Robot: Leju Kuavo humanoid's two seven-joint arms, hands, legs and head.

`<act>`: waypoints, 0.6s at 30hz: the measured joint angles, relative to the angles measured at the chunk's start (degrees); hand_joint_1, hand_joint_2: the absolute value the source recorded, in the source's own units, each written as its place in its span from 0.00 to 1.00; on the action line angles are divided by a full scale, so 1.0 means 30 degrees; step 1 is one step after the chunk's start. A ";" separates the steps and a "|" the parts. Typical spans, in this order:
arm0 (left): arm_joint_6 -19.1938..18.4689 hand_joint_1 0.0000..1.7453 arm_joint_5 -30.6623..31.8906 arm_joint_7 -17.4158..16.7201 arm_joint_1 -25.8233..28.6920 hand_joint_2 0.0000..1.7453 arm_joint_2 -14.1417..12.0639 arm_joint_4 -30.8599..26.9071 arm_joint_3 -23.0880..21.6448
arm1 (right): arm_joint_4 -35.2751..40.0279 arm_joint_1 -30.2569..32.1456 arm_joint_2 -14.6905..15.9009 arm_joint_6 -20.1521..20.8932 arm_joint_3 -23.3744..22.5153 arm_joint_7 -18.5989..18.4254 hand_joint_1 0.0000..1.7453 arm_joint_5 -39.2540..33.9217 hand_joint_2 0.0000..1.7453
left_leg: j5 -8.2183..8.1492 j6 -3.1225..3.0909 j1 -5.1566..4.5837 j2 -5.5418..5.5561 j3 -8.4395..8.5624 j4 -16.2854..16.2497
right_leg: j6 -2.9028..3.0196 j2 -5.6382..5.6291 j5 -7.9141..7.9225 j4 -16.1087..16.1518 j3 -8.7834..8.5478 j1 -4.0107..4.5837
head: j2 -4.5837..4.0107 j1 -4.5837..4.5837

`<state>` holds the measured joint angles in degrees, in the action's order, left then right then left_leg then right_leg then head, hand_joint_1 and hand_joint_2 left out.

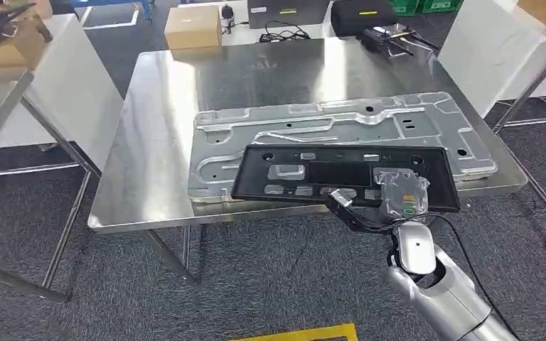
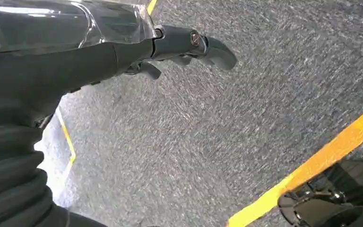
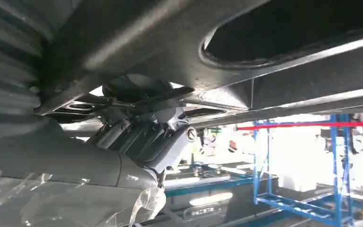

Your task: Take the parts from the cabinet and place them on the table.

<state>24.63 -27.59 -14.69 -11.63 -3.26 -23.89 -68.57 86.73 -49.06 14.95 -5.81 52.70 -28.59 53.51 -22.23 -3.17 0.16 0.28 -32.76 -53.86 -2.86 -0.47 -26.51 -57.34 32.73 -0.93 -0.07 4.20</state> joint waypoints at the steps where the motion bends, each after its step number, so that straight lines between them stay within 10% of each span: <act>1: -0.0022 0.00 0.0059 0.0008 0.0004 1.00 -0.0051 -0.0126 0.0030 | 0.0081 0.0003 0.0007 0.0000 -0.0081 0.0029 1.00 0.0007 1.00 | -0.0043 -0.0085 0.0071 -0.0037 0.0090 0.0011 | -0.0047 0.0019 -0.0602 -0.1024 0.0509 -0.0072 | 0.0000 0.0000; 3: -0.0058 0.00 0.0255 0.0051 0.0011 1.00 -0.0088 -0.0372 0.0044 | 0.0110 0.0053 0.0007 0.0000 -0.0175 0.0015 1.00 0.0015 1.00 | -0.0194 -0.0170 0.0109 -0.0019 0.0261 0.0011 | -0.0258 0.0018 -0.1872 -0.4257 0.2217 -0.0178 | 0.0000 0.0000; 5: -0.0103 0.00 0.0314 0.0058 0.0086 1.00 -0.0088 -0.0526 0.0044 | 0.0110 0.0211 0.0050 0.0000 -0.0190 0.0022 1.00 0.0014 1.00 | -0.0372 -0.0058 0.0221 0.0038 0.0456 -0.0001 | -0.0443 0.0031 -0.1835 -0.5562 0.3146 -0.0323 | 0.0000 0.0000; 9: -0.0263 0.00 0.0532 0.0153 0.0221 1.00 -0.0203 -0.0635 0.0146 | 0.0139 0.0338 0.0087 -0.0073 -0.0255 0.0102 1.00 0.0058 1.00 | -0.1108 0.0732 0.0442 0.0115 0.0810 -0.0430 | -0.1259 0.0168 0.1278 -0.0175 0.1104 -0.0942 | 0.0000 -0.0014; 15: -0.0547 0.00 0.0897 0.0401 0.0303 1.00 -0.0277 -0.0679 0.0518 | 0.0300 0.0205 0.0029 -0.0291 -0.0343 0.0437 1.00 -0.0051 1.00 | -0.1686 0.1044 0.0571 0.0051 0.0592 -0.1055 | -0.0092 -0.0095 0.0656 -0.0254 0.0980 -0.0706 | 0.0000 0.0015; 18: -0.0561 0.00 0.0977 0.0445 0.0239 1.00 -0.0270 -0.0679 0.0598 | 0.0591 0.0013 -0.0102 -0.0342 -0.0350 0.0510 1.00 0.0037 1.00 | -0.3375 0.1006 0.0484 0.0012 -0.1686 -0.5478 | 0.0135 -0.0108 0.0495 -0.0253 0.0812 -0.0510 | 0.0000 0.0015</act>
<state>22.95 -24.65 -13.35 -10.92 -4.07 -25.92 -66.77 88.50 -49.02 14.64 -6.84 51.65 -27.06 53.62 -32.35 -0.16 1.61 0.32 -37.82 -70.29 -2.45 -0.79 -25.02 -58.10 35.16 -2.46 -0.07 4.24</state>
